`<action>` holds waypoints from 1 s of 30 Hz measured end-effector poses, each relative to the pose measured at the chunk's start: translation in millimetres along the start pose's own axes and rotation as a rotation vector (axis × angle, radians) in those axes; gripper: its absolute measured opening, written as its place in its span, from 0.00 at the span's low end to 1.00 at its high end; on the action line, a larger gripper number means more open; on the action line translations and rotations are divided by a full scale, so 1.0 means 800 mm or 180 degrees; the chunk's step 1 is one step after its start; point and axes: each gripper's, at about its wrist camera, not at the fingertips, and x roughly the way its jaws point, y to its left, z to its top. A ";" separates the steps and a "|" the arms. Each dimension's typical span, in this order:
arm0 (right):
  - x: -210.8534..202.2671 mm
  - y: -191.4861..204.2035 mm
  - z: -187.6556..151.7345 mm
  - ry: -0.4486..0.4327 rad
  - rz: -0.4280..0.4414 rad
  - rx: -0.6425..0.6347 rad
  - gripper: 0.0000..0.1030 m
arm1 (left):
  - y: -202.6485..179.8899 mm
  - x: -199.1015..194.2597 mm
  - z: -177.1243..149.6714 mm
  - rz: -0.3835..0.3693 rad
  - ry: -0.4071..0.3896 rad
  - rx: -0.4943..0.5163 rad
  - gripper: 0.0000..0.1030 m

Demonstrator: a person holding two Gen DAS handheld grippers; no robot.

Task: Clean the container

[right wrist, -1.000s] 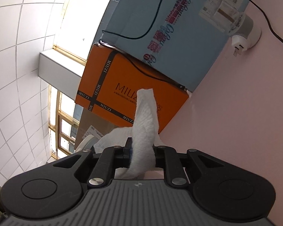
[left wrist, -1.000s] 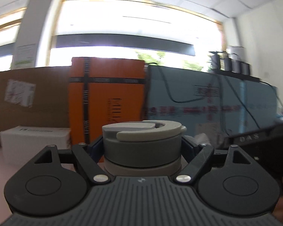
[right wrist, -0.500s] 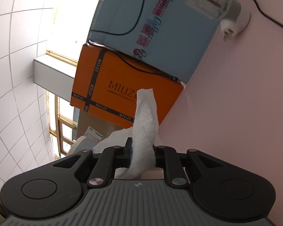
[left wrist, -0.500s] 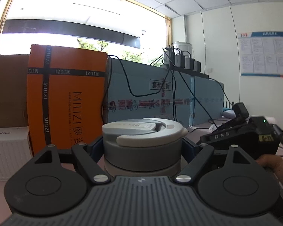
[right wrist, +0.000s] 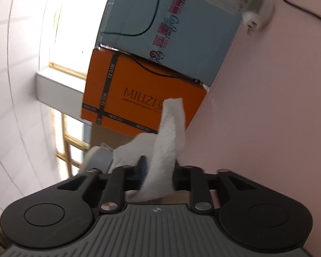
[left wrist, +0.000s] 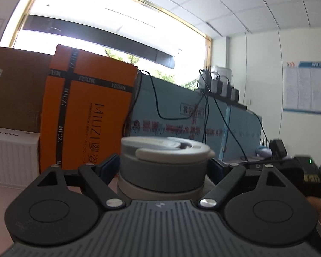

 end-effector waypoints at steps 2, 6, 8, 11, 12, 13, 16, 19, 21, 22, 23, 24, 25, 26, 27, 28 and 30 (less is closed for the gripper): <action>-0.004 -0.003 0.000 -0.0004 0.0123 0.0113 0.38 | 0.001 -0.003 0.001 0.0013 -0.0026 -0.0029 0.81; -0.008 -0.001 -0.003 -0.0004 0.0304 0.0183 0.38 | -0.001 -0.003 0.001 -0.0015 -0.0018 -0.0038 0.81; -0.010 -0.002 -0.004 0.0005 0.0330 0.0263 0.37 | -0.001 -0.004 0.000 -0.0025 -0.0022 -0.0048 0.81; -0.015 -0.004 -0.006 0.0000 0.0371 0.0342 0.22 | -0.002 -0.005 -0.001 -0.0011 -0.0030 -0.0021 0.79; -0.017 -0.002 -0.008 -0.0017 0.0364 0.0325 0.19 | -0.003 -0.005 -0.001 -0.0009 -0.0031 -0.0014 0.79; -0.018 0.000 -0.009 -0.0036 0.0344 0.0287 0.11 | -0.003 -0.006 -0.001 -0.0008 -0.0031 -0.0008 0.79; -0.020 0.005 -0.013 -0.0068 0.0170 0.0166 0.08 | -0.004 -0.006 -0.001 -0.0001 -0.0032 0.0001 0.79; -0.017 0.007 -0.016 -0.0072 0.0012 0.0091 0.08 | -0.004 -0.007 -0.001 0.0009 -0.0035 -0.0004 0.79; -0.015 0.005 -0.016 -0.0059 -0.0105 0.0091 0.08 | -0.005 -0.007 -0.002 0.0011 -0.0037 0.0003 0.79; -0.014 0.003 -0.017 -0.0051 -0.0167 0.0101 0.08 | -0.006 -0.008 -0.002 0.0012 -0.0037 0.0015 0.79; -0.013 0.002 -0.018 -0.0044 -0.0212 0.0116 0.08 | -0.006 -0.008 -0.002 0.0012 -0.0038 0.0027 0.79; -0.013 0.000 -0.018 -0.0038 -0.0244 0.0127 0.08 | -0.007 -0.006 -0.002 0.0012 -0.0038 0.0034 0.79; -0.012 -0.001 -0.018 -0.0033 -0.0272 0.0142 0.08 | -0.007 -0.007 -0.002 0.0012 -0.0039 0.0036 0.79; -0.011 -0.003 -0.018 -0.0029 -0.0284 0.0177 0.08 | -0.007 -0.007 -0.002 0.0012 -0.0039 0.0038 0.79; -0.011 -0.006 -0.018 -0.0024 -0.0267 0.0245 0.08 | -0.007 -0.007 -0.002 0.0012 -0.0040 0.0040 0.79; -0.010 -0.009 -0.017 -0.0022 -0.0214 0.0344 0.08 | -0.007 -0.006 -0.002 0.0009 -0.0040 0.0042 0.79; -0.011 -0.014 -0.015 -0.0046 -0.0050 0.0535 0.08 | -0.007 -0.006 -0.002 0.0007 -0.0042 0.0054 0.79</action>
